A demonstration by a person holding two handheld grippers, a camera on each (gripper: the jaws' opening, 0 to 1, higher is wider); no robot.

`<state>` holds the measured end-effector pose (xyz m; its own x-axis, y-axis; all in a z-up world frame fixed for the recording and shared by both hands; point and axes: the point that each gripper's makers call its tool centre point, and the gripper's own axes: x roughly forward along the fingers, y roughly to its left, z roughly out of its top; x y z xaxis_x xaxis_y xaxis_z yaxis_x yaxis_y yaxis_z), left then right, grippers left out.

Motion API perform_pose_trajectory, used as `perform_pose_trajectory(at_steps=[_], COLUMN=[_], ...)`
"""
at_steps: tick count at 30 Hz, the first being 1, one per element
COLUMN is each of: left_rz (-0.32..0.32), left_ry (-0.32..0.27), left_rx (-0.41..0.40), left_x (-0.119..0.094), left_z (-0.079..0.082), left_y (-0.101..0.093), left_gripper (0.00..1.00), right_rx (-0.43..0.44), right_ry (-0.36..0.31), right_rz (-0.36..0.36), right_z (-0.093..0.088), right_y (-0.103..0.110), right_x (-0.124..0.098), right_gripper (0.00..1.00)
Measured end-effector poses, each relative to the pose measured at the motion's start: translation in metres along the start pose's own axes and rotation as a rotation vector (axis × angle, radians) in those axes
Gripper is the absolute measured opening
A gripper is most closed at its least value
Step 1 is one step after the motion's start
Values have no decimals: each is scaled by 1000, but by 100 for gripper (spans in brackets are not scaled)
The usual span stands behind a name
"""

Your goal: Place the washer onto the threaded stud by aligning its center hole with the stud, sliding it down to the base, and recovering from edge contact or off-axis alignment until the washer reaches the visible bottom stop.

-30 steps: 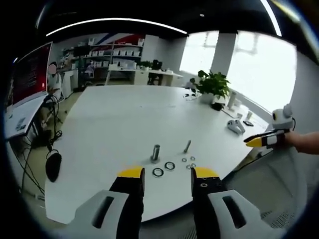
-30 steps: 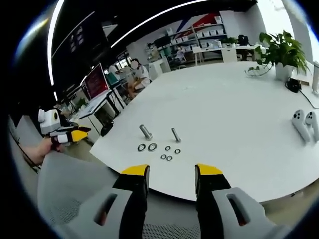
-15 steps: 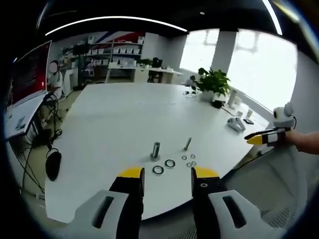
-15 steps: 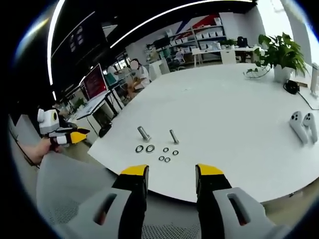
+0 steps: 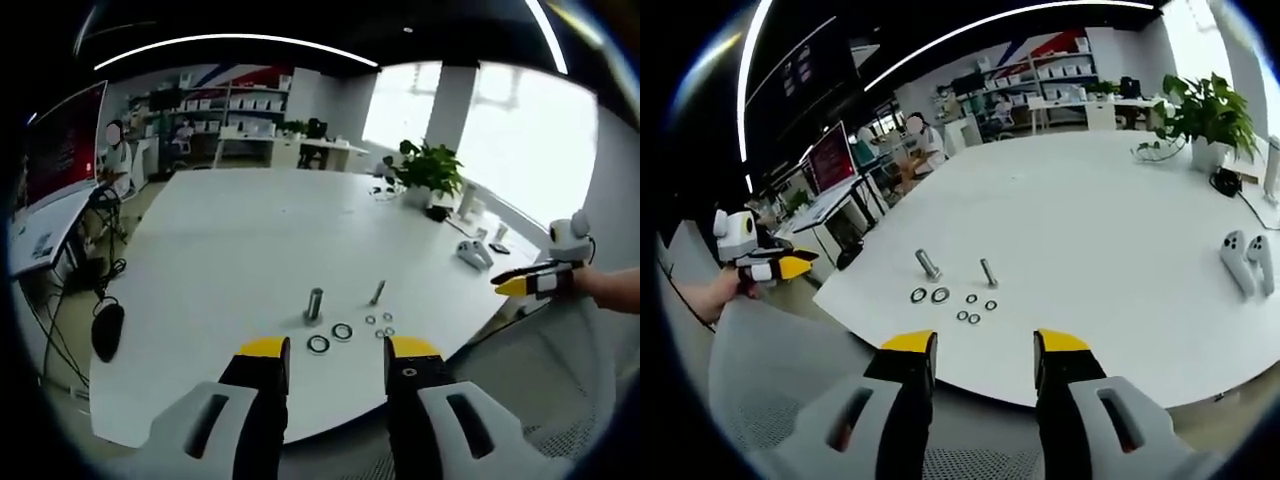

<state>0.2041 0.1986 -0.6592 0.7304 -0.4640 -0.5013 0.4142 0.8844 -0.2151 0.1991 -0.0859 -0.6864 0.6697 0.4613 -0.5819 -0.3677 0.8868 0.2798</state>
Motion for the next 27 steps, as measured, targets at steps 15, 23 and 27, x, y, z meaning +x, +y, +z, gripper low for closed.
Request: perform_pose_trajectory(at_steps=[15,23,27], left_rz=[6,-96,-144], left_ry=[3,107,207], left_rx=[3,-29,-78], left_x=[0,6,10], left_z=[-1,-18,-32], left_y=[2,-12,-13], left_gripper=[35,41,40], right_rx=[-2,14,26], right_ry=[50,47,42], right_rz=[56,57,49], right_z=[-8,-8,-8], right_y=[10,9,7], right_x=[4,3,3], right_gripper=[42,41,41])
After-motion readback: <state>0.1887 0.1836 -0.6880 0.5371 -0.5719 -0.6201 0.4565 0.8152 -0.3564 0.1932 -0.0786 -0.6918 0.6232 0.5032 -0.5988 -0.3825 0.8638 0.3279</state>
